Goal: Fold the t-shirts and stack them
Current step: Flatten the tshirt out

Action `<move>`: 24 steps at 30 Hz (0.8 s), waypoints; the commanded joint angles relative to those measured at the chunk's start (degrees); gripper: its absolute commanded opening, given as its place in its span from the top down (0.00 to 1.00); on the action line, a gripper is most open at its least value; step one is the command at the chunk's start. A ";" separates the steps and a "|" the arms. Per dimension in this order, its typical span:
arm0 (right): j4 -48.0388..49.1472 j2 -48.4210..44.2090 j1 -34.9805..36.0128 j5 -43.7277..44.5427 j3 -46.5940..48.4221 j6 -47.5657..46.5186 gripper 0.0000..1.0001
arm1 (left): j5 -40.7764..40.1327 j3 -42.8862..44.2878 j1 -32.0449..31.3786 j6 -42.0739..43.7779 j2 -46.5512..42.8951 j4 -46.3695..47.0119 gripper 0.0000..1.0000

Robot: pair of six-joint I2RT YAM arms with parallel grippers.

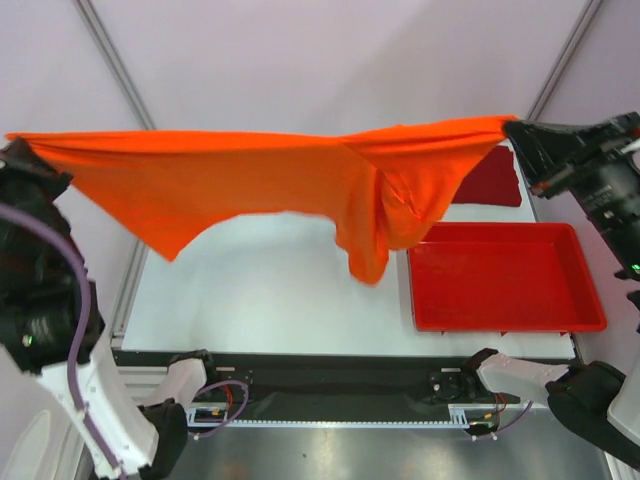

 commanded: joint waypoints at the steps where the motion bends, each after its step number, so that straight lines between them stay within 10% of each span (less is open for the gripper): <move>1: -0.52 -1.06 -0.24 1.07 1.61 0.21 1.00 | -10.20 4.83 -2.14 5.11 -1.42 1.67 1.00; 10: 3.59 8.77 -0.24 2.91 2.15 -2.24 1.00 | -11.10 -1.47 -3.38 3.90 7.09 3.16 1.00; 19: 19.14 29.75 -4.46 -1.48 -12.53 -1.99 1.00 | -6.10 -38.52 1.89 -3.06 11.93 15.77 1.00; 24: 20.75 41.37 -4.28 -2.27 -12.11 -0.32 1.00 | -0.74 -44.20 4.00 -3.49 25.44 25.89 1.00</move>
